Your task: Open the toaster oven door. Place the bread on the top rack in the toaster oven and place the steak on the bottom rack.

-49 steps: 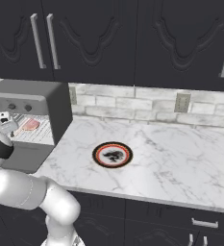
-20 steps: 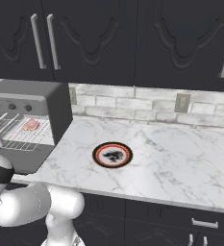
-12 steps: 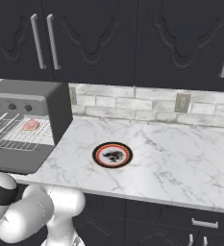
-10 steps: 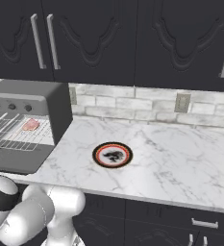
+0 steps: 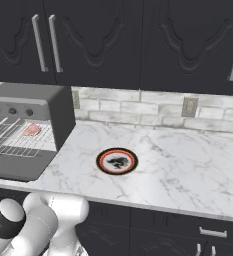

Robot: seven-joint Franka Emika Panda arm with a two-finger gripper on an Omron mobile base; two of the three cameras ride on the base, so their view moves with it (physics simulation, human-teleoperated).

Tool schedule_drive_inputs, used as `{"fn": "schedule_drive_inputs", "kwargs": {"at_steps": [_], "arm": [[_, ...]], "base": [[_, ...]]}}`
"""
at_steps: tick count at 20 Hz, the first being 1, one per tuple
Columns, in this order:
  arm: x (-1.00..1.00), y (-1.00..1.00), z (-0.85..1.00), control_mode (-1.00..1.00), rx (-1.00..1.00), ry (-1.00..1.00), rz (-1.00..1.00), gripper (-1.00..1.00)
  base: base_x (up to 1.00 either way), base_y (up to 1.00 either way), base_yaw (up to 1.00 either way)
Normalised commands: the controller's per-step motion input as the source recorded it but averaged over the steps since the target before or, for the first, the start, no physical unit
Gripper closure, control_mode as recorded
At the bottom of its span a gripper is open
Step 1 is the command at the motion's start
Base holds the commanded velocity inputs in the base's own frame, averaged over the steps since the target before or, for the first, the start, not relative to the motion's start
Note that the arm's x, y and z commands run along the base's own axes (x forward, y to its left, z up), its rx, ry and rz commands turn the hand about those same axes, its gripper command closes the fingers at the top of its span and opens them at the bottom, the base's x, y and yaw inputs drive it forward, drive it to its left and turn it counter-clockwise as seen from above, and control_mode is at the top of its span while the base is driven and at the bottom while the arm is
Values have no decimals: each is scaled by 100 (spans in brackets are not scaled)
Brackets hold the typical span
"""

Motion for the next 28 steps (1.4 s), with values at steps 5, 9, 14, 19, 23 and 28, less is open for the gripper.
{"fn": "schedule_drive_inputs", "kwargs": {"at_steps": [5,9,14,19,23,28], "arm": [[-21,-46,22,-100,0,0,-4,-100],[-15,-51,7,-100,0,0,0,-100],[-3,-31,0,-100,0,0,0,-100],[0,-3,0,-100,0,0,0,-100],[0,0,0,-100,0,0,0,-100],[0,0,0,-100,0,0,0,-100]], "base": [[0,0,0],[0,0,0],[0,0,0],[0,0,0],[0,0,0],[0,0,0]]}}
